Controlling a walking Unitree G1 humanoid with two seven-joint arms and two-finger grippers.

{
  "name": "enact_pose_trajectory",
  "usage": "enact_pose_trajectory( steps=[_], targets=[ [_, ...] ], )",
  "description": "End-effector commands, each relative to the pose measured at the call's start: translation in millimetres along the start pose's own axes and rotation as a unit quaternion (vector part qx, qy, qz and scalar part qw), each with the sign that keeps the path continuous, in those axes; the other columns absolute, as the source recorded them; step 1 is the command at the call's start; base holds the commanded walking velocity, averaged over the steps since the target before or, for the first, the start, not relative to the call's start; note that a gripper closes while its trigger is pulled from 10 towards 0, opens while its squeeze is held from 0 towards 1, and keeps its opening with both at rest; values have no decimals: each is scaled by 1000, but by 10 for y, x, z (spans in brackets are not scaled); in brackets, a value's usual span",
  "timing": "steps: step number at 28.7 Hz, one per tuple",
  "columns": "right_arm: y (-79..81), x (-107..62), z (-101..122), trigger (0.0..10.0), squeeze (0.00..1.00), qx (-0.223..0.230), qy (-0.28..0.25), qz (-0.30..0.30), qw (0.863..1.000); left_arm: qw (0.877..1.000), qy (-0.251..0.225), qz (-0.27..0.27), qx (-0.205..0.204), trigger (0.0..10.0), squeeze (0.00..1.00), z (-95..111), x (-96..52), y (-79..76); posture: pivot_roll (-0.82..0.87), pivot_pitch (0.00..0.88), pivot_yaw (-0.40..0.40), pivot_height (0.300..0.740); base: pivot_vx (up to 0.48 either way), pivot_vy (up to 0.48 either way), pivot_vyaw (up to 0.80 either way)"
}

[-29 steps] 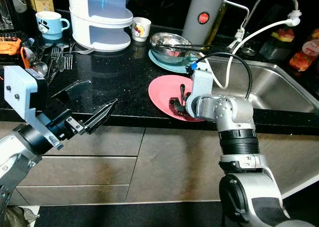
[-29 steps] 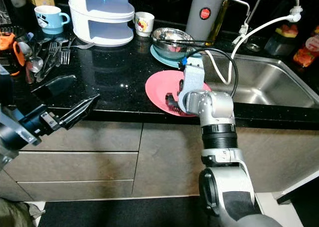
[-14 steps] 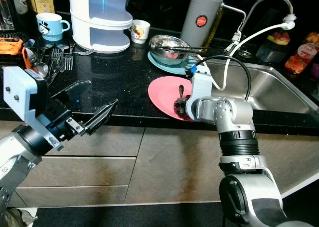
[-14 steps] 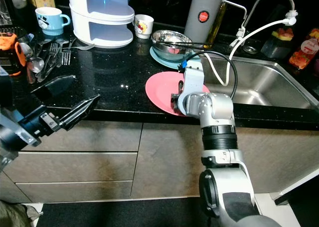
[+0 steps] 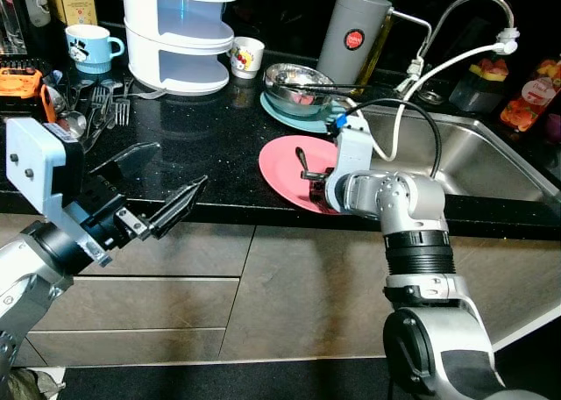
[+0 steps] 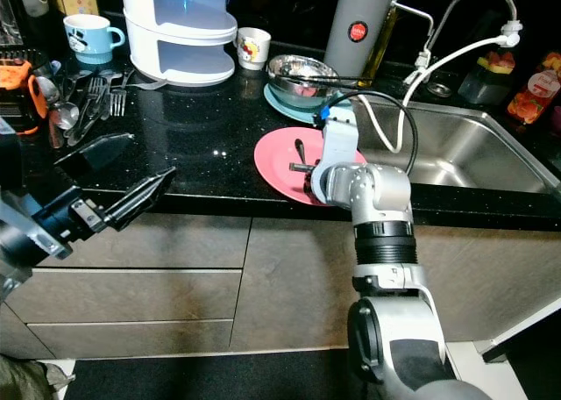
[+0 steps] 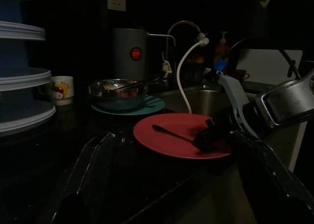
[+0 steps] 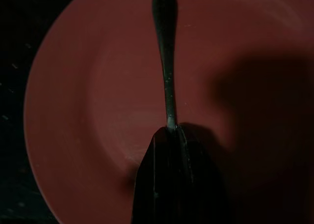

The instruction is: Kitchen organization

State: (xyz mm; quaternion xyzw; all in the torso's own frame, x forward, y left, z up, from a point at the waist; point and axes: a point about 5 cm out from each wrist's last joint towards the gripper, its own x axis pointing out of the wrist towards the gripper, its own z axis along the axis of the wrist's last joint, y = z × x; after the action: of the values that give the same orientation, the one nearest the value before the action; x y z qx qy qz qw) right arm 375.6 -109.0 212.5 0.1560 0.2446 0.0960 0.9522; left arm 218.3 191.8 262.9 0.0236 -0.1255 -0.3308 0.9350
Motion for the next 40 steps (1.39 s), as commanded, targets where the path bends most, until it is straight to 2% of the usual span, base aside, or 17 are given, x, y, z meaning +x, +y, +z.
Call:
enact_pose_trajectory(
  steps=[1,3,4,5,6,8,10,11,12,13,21,22,23,24,34,36,40],
  targets=[
    [-30,48,-117,0,0,18,26,2,999,1000,-6,-10,-7,10000,0,-6,14,-46,127,0,-162,740,0,0,0],
    [16,37,-51,0,0,22,2,21,1000,1000,-6,-11,-7,10000,0,-6,17,-46,127,0,-162,740,0,0,0],
    [69,18,18,2706,204,21,-23,40,999,1000,-7,-11,-7,10000,0,-7,23,-47,126,0,-159,740,0,0,0],
    [69,18,18,2706,204,21,-23,40,999,1000,-7,-11,-7,10000,0,-7,23,-47,126,0,-159,740,0,0,0],
    [116,3,62,10000,1000,14,-39,54,998,1000,-7,-12,-8,10000,0,-7,27,-49,125,0,-158,740,0,0,0],
    [149,-4,89,10000,1000,7,-50,62,997,1000,-8,-13,-8,10000,0,-6,33,-52,128,0,-159,740,0,0,0],
    [203,6,100,10000,1000,-42,-66,59,995,1000,-9,-16,-9,10000,0,-4,43,-61,128,0,-159,740,0,0,0],
    [203,6,100,10000,1000,-42,-66,59,995,1000,-9,-16,-9,10000,0,-4,43,-61,128,0,-159,740,0,0,0],
    [251,17,113,10000,1000,-87,-84,53,991,1000,-10,-17,-10,10000,0,-3,46,-66,132,0,-157,740,0,0,0],
    [270,24,121,10000,1000,-106,-92,49,989,1000,-9,-17,-10,10000,0,-2,46,-67,132,0,-157,740,0,0,0],
    [365,57,126,10000,1000,-155,-110,40,981,1000,-11,-20,-12,10000,0,3,58,-87,139,0,-158,740,0,0,0],
    [375,60,129,10000,608,-166,-112,36,979,1000,-11,-20,-12,10000,0,2,56,-90,137,0,-157,740,0,0,0],
    [380,61,135,10000,608,-177,-116,32,977,1000,-11,-20,-13,10000,0,1,54,-92,137,0,-157,740,0,0,0],
    [375,64,141,10000,0,-186,-120,26,975,1000,-10,-20,-13,10000,0,1,52,-94,137,0,-157,740,0,0,0],
    [140,138,-44,10000,0,-187,-37,-20,981,1000,-7,-23,-16,10000,0,-7,49,-108,134,0,-160,740,0,0,0],
    [55,164,-129,10000,0,-173,3,-31,984,1000,-6,-23,-16,10000,0,-10,49,-110,134,0,-162,740,0,0,0],
    [28,184,-209,10000,0,-147,38,-16,988,1000,-6,-24,-16,10000,0,-14,49,-115,134,0,-164,740,0,0,0]
  ],
)
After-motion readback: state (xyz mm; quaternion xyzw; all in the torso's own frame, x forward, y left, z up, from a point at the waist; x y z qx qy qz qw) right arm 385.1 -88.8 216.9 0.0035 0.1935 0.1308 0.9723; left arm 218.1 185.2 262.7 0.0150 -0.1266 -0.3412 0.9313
